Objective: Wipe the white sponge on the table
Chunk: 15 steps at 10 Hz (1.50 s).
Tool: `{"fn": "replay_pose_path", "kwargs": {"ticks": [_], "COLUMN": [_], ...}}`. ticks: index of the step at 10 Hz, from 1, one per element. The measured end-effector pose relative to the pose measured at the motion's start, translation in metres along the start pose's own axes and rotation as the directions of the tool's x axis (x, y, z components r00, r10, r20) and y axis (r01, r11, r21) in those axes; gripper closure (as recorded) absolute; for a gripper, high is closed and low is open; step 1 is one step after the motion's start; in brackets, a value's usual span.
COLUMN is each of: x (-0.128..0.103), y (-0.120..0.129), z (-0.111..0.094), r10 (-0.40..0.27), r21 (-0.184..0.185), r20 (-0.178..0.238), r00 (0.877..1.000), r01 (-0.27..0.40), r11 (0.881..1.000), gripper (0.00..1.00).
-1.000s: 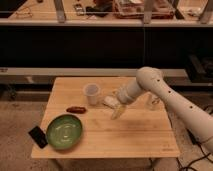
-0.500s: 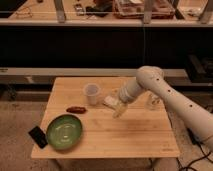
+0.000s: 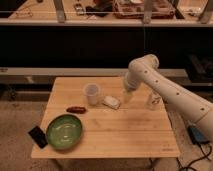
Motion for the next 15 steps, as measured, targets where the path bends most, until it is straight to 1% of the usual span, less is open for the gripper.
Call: {"fn": "replay_pose_path", "kwargs": {"ticks": [1, 2, 3, 6, 7, 8, 10, 12, 15], "x": [0.004, 0.009, 0.010, 0.007, 0.008, 0.010, 0.021, 0.030, 0.039], "y": [0.008, 0.013, 0.015, 0.014, 0.013, 0.008, 0.001, -0.004, -0.009], "z": [0.013, 0.027, 0.029, 0.030, 0.034, 0.045, 0.063, 0.077, 0.105], "r10": [0.017, 0.035, 0.039, 0.040, 0.039, 0.038, 0.034, 0.017, -0.008], "r21": [-0.007, -0.006, -0.007, -0.006, 0.003, 0.025, 0.058, 0.080, 0.105], "r20": [-0.011, -0.025, -0.030, -0.024, -0.015, -0.009, -0.026, -0.038, -0.030], "r00": [1.000, 0.999, 0.999, 0.999, 0.999, 0.999, 0.999, 0.999, 1.000], "r01": [-0.017, -0.035, -0.039, -0.040, -0.039, -0.038, -0.032, -0.014, 0.011], "r11": [1.000, 0.999, 0.999, 0.999, 0.999, 0.999, 0.998, 0.997, 0.994], "gripper": [0.20, 0.20, 0.20, 0.20, 0.20, 0.20, 0.20, 0.20, 0.20]}}
